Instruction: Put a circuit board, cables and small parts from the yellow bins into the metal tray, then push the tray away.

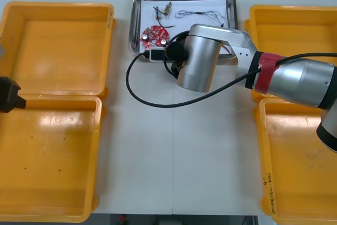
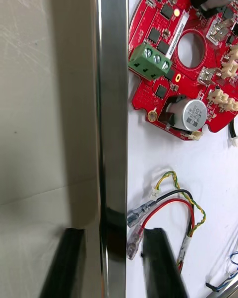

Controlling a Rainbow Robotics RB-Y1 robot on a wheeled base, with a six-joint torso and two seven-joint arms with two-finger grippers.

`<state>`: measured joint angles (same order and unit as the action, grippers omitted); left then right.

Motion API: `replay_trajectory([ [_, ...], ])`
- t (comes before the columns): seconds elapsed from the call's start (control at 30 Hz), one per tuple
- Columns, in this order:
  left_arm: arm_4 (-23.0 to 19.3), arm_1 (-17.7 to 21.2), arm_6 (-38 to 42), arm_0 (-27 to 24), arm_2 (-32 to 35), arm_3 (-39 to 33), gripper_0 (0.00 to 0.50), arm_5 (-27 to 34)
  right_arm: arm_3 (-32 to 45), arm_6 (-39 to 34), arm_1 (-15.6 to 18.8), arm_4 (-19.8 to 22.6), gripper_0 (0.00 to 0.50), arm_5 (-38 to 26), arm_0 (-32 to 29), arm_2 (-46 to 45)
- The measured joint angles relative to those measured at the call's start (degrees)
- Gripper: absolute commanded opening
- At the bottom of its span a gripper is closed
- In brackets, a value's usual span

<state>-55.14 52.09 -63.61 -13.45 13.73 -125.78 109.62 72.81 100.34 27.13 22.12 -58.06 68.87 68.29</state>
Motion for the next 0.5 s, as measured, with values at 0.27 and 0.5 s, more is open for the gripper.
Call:
replay_trajectory([
  [0.27,0.0,0.0,0.0,0.0,0.0,0.0,0.5,0.0,0.0,0.0,-0.1,0.1,0.5,0.0,0.2,0.0],
  [0.5,0.0,0.0,0.0,0.0,0.0,0.0,0.5,0.0,0.9,0.7,-0.1,2.5,0.5,-2.3,0.3,-1.5],
])
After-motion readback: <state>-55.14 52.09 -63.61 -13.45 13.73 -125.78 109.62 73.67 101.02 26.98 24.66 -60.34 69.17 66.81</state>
